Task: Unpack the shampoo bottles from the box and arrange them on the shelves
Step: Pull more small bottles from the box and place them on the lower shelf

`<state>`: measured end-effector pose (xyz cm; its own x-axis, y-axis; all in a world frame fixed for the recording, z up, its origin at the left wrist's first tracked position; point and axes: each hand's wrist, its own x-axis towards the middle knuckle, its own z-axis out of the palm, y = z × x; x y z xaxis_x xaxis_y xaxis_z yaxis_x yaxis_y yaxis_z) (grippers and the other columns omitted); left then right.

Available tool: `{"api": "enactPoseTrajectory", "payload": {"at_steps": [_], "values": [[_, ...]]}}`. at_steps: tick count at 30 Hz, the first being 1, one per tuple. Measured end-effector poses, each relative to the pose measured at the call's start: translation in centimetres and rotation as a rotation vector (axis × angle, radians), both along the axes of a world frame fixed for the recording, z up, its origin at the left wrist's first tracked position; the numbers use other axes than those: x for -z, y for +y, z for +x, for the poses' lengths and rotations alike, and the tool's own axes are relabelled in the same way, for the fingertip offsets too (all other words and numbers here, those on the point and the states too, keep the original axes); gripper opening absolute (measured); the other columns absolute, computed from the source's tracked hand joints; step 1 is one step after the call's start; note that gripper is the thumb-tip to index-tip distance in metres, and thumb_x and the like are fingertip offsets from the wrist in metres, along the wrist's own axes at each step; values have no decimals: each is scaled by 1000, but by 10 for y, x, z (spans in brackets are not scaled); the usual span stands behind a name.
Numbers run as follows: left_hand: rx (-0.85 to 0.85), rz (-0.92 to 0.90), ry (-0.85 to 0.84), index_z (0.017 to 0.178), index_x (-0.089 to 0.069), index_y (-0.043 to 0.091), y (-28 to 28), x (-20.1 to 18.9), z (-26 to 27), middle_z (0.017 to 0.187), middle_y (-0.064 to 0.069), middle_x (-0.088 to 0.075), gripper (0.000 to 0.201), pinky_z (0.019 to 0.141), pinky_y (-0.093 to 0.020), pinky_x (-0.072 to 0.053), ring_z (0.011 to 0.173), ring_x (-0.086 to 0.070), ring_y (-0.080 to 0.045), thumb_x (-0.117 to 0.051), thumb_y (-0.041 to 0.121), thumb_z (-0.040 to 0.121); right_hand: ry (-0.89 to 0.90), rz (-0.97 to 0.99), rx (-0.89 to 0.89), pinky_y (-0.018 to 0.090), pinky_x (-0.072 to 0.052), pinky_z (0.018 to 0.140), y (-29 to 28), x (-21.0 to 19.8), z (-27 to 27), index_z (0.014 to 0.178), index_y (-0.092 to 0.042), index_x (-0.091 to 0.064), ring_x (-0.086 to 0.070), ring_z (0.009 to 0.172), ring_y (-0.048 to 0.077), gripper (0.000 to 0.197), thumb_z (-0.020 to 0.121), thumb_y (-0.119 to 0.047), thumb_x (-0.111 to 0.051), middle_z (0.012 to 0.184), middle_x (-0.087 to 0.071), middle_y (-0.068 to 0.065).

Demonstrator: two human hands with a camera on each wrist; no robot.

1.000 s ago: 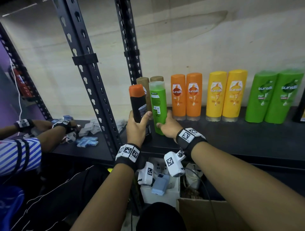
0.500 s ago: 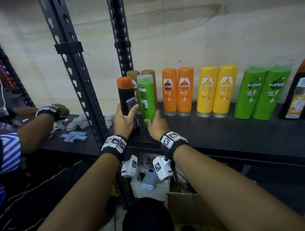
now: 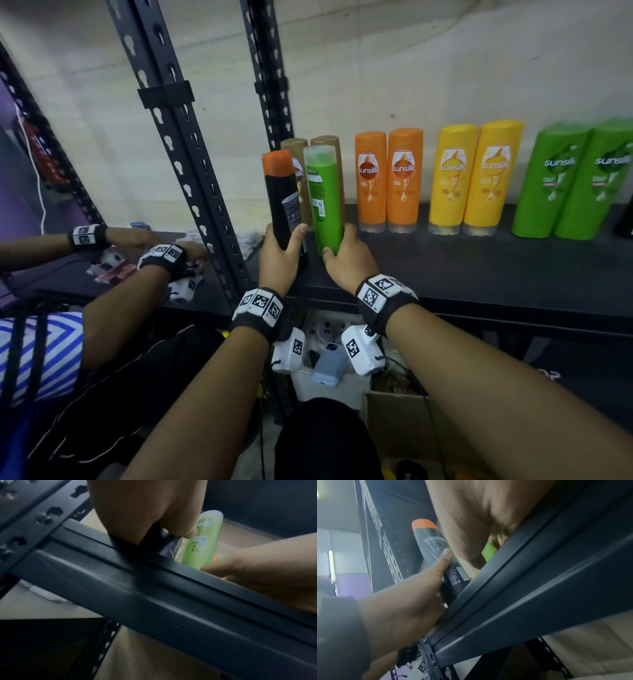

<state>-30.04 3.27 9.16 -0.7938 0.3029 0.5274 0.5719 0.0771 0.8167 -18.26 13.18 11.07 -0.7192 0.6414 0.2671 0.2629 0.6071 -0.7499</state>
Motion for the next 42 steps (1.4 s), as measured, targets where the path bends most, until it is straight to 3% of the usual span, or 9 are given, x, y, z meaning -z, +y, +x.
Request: {"api": "enactPoseTrajectory", "payload": {"at_steps": [2,4,10,16,24,28,34,38,42], "values": [[-43,-38,-9,116,-56,28,-5,4,4,97,23,-65,35,68,-3,-41,86,-61,12,-62,56,96,8,-12,-14,45,-53,89,0,1,7,145,-12,-36,-63,114,38,53,99,-23,-58,131,-62,16],[-91,-5,-28,118,-59,24,-9,8,9,102,15,-70,37,78,-16,-49,92,-65,-2,-65,52,95,14,-26,-47,43,-52,93,1,1,15,145,-12,-37,-61,118,35,53,98,-23,-59,134,-60,15],[-150,168,17,124,-60,14,-21,6,39,112,14,-64,32,92,-14,-51,103,-62,8,-72,21,95,1,41,-144,36,-45,103,4,4,51,138,-13,-50,-54,126,24,44,99,-30,-61,138,-54,8],[-198,32,159,124,-60,9,-34,-26,84,119,-1,-52,31,104,-27,-43,112,-52,-10,-67,20,96,77,276,-185,36,-47,92,-1,5,102,116,-16,-64,-54,111,18,20,102,-28,-57,114,-61,0],[27,-351,234,100,-68,16,-30,-49,152,97,0,-67,18,82,-39,-54,92,-64,-17,-62,33,99,45,440,-189,36,-48,83,-8,-1,166,109,-16,-66,-55,101,15,15,102,-23,-55,105,-61,-4],[27,-428,294,95,-69,16,-21,-41,180,90,1,-68,17,75,-42,-55,85,-65,-20,-60,30,100,-38,457,-213,40,-49,76,-11,2,190,105,-14,-65,-56,89,18,14,101,-20,-54,102,-56,-1],[52,-588,224,90,-67,15,-14,-5,201,88,-2,-68,26,71,-43,-55,83,-65,-25,-57,37,101,-185,425,-207,34,-47,72,-6,24,219,104,-20,-62,-53,89,12,14,102,-27,-49,101,-54,-6],[94,-674,119,79,-62,18,-8,35,222,78,-2,-68,27,64,-33,-46,77,-65,-25,-58,35,100,-304,358,-201,35,-44,69,-2,54,238,93,-22,-58,-57,88,18,14,101,-28,-47,95,-51,-7],[142,-847,7,95,-71,14,5,84,240,90,-9,-71,27,72,-36,-51,90,-67,-31,-56,36,100,-476,312,-225,30,-37,67,-3,102,260,99,-19,-61,-61,88,22,14,99,-26,-49,98,-56,-1]]}}
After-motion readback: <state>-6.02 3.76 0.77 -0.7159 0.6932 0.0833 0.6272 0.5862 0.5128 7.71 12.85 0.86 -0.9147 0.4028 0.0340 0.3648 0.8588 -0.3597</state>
